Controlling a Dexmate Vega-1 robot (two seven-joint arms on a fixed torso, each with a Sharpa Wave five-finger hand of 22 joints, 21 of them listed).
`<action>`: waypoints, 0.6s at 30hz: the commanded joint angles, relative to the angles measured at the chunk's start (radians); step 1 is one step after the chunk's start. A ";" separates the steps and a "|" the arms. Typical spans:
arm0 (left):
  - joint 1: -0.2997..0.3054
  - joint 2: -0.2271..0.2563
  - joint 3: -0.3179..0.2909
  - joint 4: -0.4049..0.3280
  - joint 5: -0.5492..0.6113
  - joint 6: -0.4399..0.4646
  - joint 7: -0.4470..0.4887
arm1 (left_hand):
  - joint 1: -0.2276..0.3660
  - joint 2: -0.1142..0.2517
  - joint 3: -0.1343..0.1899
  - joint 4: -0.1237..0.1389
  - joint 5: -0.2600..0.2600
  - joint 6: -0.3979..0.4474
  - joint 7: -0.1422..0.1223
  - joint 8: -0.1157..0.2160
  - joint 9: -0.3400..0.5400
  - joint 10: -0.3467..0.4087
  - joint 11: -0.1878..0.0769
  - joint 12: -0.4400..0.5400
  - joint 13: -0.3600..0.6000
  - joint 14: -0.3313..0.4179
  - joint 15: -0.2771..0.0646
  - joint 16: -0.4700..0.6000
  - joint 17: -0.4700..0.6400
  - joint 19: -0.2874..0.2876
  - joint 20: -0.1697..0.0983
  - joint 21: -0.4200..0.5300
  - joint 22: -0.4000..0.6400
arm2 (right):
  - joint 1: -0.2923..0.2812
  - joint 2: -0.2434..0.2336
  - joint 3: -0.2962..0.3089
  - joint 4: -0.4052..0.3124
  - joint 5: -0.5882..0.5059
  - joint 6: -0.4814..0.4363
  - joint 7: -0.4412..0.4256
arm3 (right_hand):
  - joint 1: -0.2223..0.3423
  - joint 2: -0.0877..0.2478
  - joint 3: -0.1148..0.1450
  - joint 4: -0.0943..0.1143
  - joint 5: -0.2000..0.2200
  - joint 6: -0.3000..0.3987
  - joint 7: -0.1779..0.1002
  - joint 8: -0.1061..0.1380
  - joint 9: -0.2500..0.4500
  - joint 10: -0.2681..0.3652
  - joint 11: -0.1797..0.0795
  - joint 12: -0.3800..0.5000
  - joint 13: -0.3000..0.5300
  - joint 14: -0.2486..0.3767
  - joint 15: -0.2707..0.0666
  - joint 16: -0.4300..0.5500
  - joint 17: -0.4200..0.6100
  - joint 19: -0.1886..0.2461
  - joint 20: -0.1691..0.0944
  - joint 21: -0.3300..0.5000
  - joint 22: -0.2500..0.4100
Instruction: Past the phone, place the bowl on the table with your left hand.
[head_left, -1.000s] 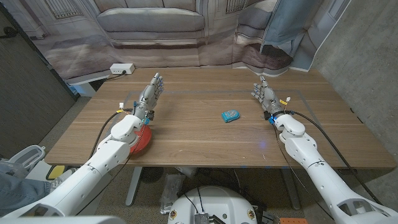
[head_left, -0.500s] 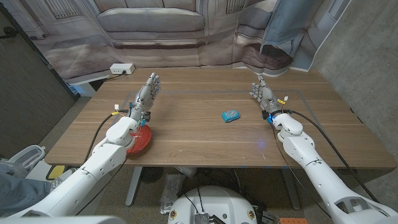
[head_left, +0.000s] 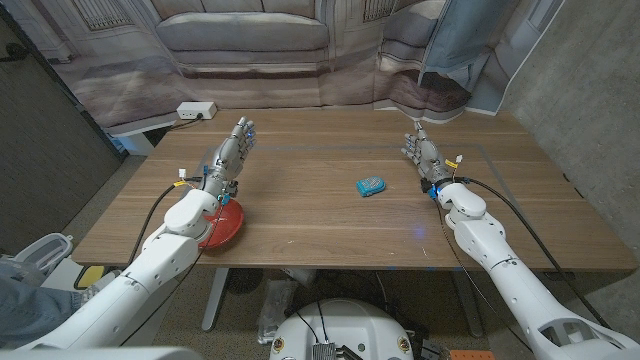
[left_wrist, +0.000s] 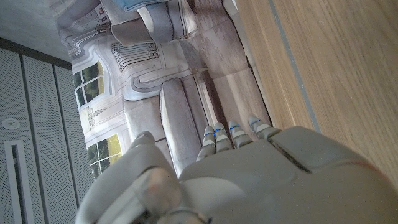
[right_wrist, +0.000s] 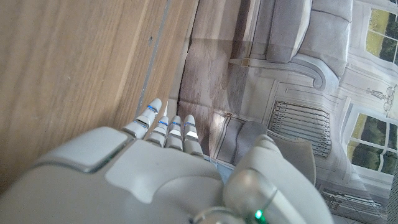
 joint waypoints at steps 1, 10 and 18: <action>0.036 0.017 -0.020 -0.022 -0.004 -0.019 -0.006 | 0.009 -0.001 0.002 -0.003 -0.002 0.014 0.001 0.004 0.006 0.015 -0.001 0.004 0.005 0.009 0.001 0.000 0.005 0.006 -0.043 0.007 0.005 | -0.009 -0.006 -0.002 -0.008 0.006 0.004 0.006 | 0.002 0.004 0.001 -0.002 -0.001 -0.003 0.000 -0.001 0.001 0.004 0.010 -0.003 0.005 0.013 0.008 0.002 0.004 0.012 -0.047 -0.003 0.004; 0.069 0.026 -0.039 -0.048 0.003 -0.029 0.008 | 0.011 0.001 0.001 -0.004 -0.003 0.024 0.001 0.004 0.006 0.024 -0.001 0.003 0.005 0.017 0.001 0.000 0.005 0.014 -0.043 0.008 0.004 | -0.012 -0.014 -0.001 -0.017 0.008 0.005 0.005 | 0.002 0.005 0.000 -0.003 -0.002 0.001 0.000 0.002 0.001 0.010 0.011 -0.002 0.005 0.019 0.006 0.003 0.004 0.018 -0.047 -0.005 0.004; 0.088 0.030 -0.051 -0.047 0.010 -0.064 -0.007 | 0.014 0.001 -0.001 -0.005 -0.004 0.040 0.003 0.006 0.006 0.043 -0.001 0.006 0.005 0.028 0.000 0.001 0.005 0.023 -0.044 0.009 0.004 | -0.001 -0.009 -0.011 -0.009 0.007 0.006 0.011 | 0.002 0.006 -0.001 -0.003 -0.003 0.002 0.000 0.003 0.001 0.013 0.010 -0.003 0.006 0.023 0.006 0.004 0.004 0.020 -0.047 -0.007 0.004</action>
